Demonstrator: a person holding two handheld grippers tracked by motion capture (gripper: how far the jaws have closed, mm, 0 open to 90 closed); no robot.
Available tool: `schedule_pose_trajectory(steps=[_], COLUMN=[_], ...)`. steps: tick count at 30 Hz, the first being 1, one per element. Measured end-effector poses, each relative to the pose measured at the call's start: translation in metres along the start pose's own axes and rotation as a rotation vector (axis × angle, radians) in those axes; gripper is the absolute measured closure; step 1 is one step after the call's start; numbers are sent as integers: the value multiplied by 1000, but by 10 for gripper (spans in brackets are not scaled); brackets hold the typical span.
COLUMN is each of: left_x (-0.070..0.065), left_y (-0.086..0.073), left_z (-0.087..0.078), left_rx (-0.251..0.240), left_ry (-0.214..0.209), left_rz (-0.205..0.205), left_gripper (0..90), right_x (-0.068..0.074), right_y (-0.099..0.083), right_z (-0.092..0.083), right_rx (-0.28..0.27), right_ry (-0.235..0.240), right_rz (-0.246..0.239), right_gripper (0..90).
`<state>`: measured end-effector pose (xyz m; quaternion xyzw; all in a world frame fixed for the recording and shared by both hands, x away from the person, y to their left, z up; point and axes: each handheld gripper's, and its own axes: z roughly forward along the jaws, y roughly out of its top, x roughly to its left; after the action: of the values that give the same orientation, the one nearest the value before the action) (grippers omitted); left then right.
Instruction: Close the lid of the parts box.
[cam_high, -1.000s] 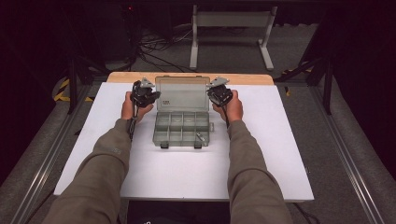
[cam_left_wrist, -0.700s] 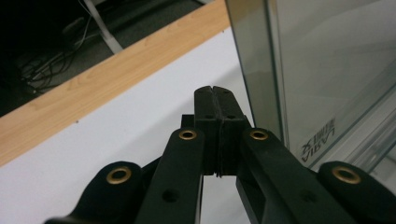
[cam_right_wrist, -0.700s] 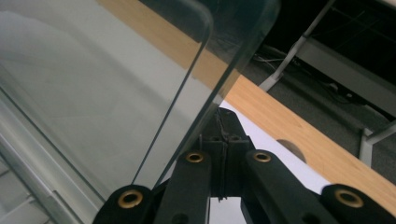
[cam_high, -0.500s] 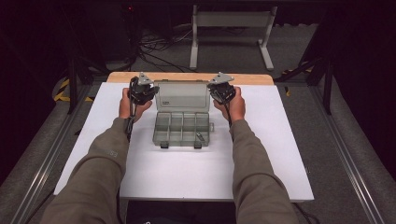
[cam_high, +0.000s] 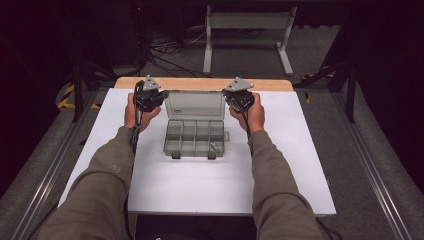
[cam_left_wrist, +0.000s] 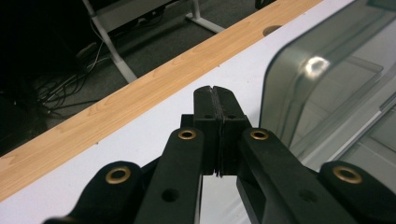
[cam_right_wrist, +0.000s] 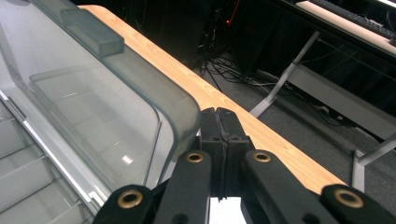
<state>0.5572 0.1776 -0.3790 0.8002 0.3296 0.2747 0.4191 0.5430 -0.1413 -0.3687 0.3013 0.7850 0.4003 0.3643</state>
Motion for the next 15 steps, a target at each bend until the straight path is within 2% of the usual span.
schedule_pose_trajectory(steps=[4, 7, 11, 15], left_x=[-1, -2, -4, -4], left_y=[-2, -2, -2, -2], left_z=[-3, -6, -7, -10], left_rx=[0, 5, 1, 8], left_ry=[-15, -20, -35, -38], left_rz=[-6, 16, 13, 34], left_gripper=[887, 877, 896, 898], right_x=[2, 3, 2, 4], right_y=[1, 2, 1, 1], right_z=[-3, -6, -9, -12], right_rx=[2, 8, -2, -1], right_ry=[-6, -4, 13, 18], right_rz=[9, -4, 15, 11], right_gripper=[900, 900, 900, 900])
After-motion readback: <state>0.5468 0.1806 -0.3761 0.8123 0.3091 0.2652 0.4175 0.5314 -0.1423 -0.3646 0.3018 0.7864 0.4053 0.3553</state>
